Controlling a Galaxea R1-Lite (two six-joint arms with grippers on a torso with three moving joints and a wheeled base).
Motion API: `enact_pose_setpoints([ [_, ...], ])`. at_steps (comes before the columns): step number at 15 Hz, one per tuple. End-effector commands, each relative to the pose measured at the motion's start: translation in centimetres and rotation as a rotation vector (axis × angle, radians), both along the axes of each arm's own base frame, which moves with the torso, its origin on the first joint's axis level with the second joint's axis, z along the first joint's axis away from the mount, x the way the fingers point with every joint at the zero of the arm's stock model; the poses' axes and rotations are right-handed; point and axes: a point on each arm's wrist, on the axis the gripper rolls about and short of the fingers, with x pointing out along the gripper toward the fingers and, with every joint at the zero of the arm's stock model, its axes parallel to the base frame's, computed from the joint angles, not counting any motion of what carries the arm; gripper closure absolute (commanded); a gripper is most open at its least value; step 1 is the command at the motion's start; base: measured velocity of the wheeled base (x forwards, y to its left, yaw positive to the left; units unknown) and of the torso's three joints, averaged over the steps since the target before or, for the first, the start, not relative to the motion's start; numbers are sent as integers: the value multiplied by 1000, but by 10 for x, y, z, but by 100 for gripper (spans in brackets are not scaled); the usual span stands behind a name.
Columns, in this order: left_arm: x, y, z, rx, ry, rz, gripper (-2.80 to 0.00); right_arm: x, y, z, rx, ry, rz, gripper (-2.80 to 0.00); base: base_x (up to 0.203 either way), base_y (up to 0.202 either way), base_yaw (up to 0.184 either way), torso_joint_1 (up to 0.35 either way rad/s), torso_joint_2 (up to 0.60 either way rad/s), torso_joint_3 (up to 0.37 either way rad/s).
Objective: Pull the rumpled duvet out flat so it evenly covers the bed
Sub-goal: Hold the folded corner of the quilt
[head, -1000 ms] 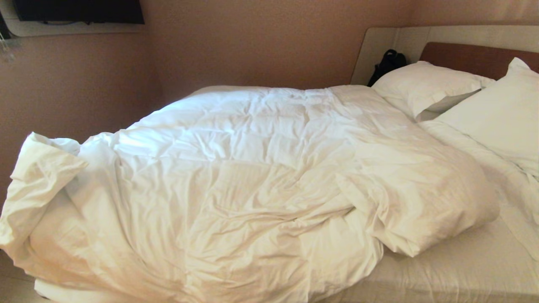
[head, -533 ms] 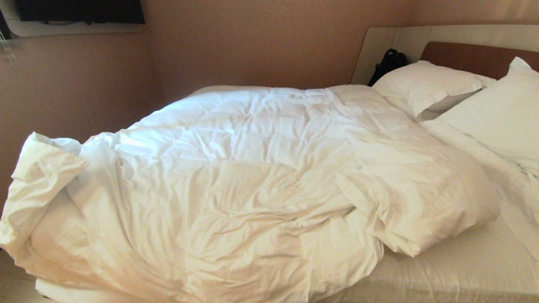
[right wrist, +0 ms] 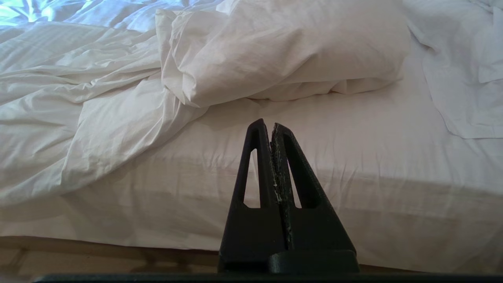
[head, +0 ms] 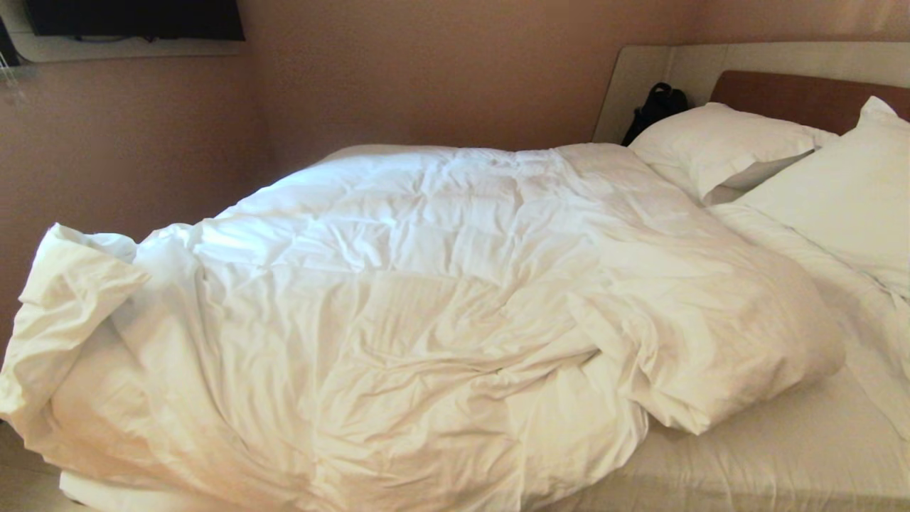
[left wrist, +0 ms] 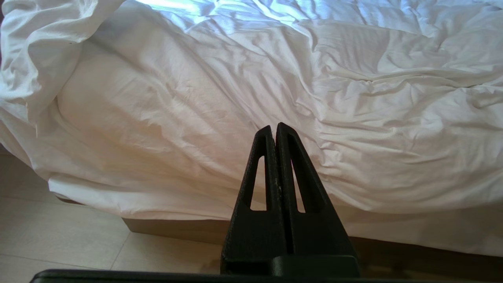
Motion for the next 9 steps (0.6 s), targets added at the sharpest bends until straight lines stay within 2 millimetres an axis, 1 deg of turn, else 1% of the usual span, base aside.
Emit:
enact_pose_setpoints([
  [1,0,0,0,-1,0,0,0,0,0,0,-1,-1,0,0,0,0,0,0,0,0],
  [9,0,0,0,-1,0,-1,0,0,0,1,-14,-1,-3,0,0,0,0,0,0,0],
])
